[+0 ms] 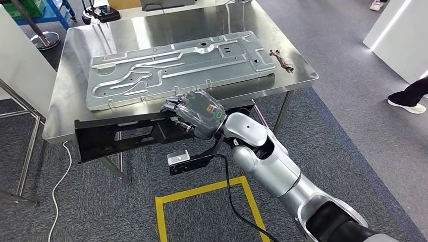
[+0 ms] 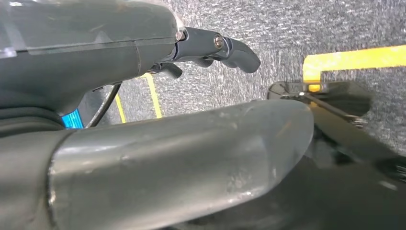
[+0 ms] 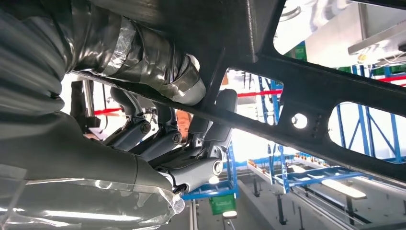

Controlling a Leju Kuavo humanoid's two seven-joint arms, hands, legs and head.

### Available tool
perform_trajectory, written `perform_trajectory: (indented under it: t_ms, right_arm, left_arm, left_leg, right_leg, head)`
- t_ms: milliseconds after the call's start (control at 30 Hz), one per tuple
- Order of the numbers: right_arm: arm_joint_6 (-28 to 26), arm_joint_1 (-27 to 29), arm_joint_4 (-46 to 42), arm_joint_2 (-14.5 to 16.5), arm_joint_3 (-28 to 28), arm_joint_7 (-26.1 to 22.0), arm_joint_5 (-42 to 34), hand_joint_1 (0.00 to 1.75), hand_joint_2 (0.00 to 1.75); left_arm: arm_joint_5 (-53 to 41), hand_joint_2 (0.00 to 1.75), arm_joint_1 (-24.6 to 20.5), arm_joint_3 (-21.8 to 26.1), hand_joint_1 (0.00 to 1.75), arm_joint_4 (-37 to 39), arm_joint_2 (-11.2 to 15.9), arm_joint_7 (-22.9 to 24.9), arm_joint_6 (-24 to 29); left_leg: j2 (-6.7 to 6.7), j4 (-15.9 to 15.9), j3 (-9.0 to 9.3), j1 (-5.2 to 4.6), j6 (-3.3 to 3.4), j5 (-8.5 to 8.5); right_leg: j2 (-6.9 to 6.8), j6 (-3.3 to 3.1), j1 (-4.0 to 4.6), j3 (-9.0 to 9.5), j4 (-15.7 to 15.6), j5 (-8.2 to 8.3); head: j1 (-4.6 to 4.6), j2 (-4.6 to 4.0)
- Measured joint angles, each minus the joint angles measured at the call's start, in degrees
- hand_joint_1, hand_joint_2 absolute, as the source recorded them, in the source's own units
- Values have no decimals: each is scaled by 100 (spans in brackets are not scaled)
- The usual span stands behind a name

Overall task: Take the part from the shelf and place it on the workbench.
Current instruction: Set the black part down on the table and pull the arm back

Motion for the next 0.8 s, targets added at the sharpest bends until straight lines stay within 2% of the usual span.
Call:
perform_trajectory:
  t_ms: [33,67,100,133,167,233,300,333,367,433,467,500,533,600,633,667,700,800]
  right_arm:
    - [0,-4,3,0,-3,-1,0,175,175]
    - [0,-14,4,0,-6,-1,0,175,175]
    - [0,-29,7,-1,-11,-1,0,175,175]
    - [1,-52,10,-2,-18,-2,0,175,175]
    - [1,-76,13,-3,-24,-4,0,175,175]
    - [3,-122,15,-4,-37,-10,1,175,175]
    - [7,-174,10,-3,-46,-16,5,175,175]
    - [9,-211,8,-3,-50,-18,7,175,175]
    - [13,-240,7,-4,-54,-18,9,175,175]
    - [21,-276,16,-4,-56,-18,11,175,175]
    - [25,-278,25,-4,-56,-18,13,175,175]
    - [28,-278,33,-4,-56,-19,15,175,175]
    - [30,-281,38,-4,-56,-19,15,175,175]
    - [31,-296,43,-8,-57,-19,15,175,175]
    - [33,-310,46,-13,-58,-19,18,175,175]
    - [36,-321,48,-17,-59,-20,21,175,175]
    - [37,-333,51,-22,-60,-21,24,175,175]
    - [38,-370,47,-34,-67,-19,29,175,175]
  left_arm:
    - [-3,0,2,3,0,7,3,-2,0]
    - [-7,0,5,9,0,12,7,-7,1]
    - [-14,0,5,19,0,15,19,-11,4]
    - [-23,0,0,31,0,21,31,-16,7]
    - [-31,0,-8,41,0,29,42,-22,9]
    - [-42,0,-24,61,0,45,51,-28,11]
    - [-46,0,-26,82,0,56,48,-30,11]
    - [-48,0,-26,92,0,60,48,-31,11]
    - [-49,0,-27,98,0,65,48,-31,11]
    - [-50,0,-38,106,0,77,50,-32,9]
    - [-50,0,-42,109,0,87,49,-32,8]
    - [-50,0,-42,114,0,97,49,-32,7]
    - [-50,0,-40,119,0,106,48,-32,7]
    - [-51,0,-33,129,0,114,50,-32,7]
    - [-52,0,-36,133,0,116,51,-33,6]
    - [-54,0,-42,136,0,116,53,-34,4]
    - [-56,0,-48,138,0,116,55,-35,1]
    - [-72,0,-65,140,0,120,55,-45,-15]
  left_leg:
    - [-1,-215,29,-9,34,240]
    - [-1,-597,142,-26,88,543]
    - [0,-972,283,-50,158,769]
    - [3,-1296,410,-78,224,918]
    - [6,-1478,484,-102,273,967]
    - [8,-1598,531,-129,319,932]
    - [11,-1714,607,-88,332,944]
    - [15,-1778,661,-64,344,949]
    - [19,-1821,711,-43,353,945]
    - [18,-1835,774,-42,372,890]
    - [15,-1828,810,-38,368,851]
    - [9,-1819,854,-31,355,806]
    - [4,-1802,908,-18,336,753]
    - [-4,-1756,1008,4,274,628]
    - [-9,-1717,1029,0,231,563]
    - [-11,-1691,1034,-10,190,515]
    - [-13,-1681,1029,-19,152,482]
    - [-3,-1648,1062,-3,66,397]
  right_leg:
    - [4,-3,16,61,0,-41]
    - [8,-4,31,129,-2,-85]
    - [8,3,44,184,-6,-126]
    - [11,17,50,218,-9,-159]
    - [10,38,45,230,-15,-181]
    - [9,93,32,232,-43,-200]
    - [1,147,28,238,-12,-241]
    - [-1,176,27,175,129,-311]
    - [-2,206,15,35,397,-425]
    - [-2,270,-23,-430,1146,-673]
    - [-3,301,-48,-639,1422,-697]
    - [-5,330,-72,-761,1509,-606]
    - [-8,357,-96,-767,1370,-397]
    - [-24,403,-137,-558,705,106]
    - [-28,397,-142,-443,392,238]
    - [-32,370,-140,-375,209,279]
    - [-29,322,-124,-351,153,234]
    - [-15,166,-104,-299,122,162]
  head:
    - [0,0]
    - [0,0]
    - [1,0]
    - [0,0]
    - [0,0]
    - [-2,0]
    - [-1,0]
    - [-1,0]
    - [0,0]
    - [0,0]
    - [1,0]
    - [1,0]
    - [1,0]
    - [1,0]
    - [2,0]
    - [-2,0]
    - [-5,0]
    - [-9,0]
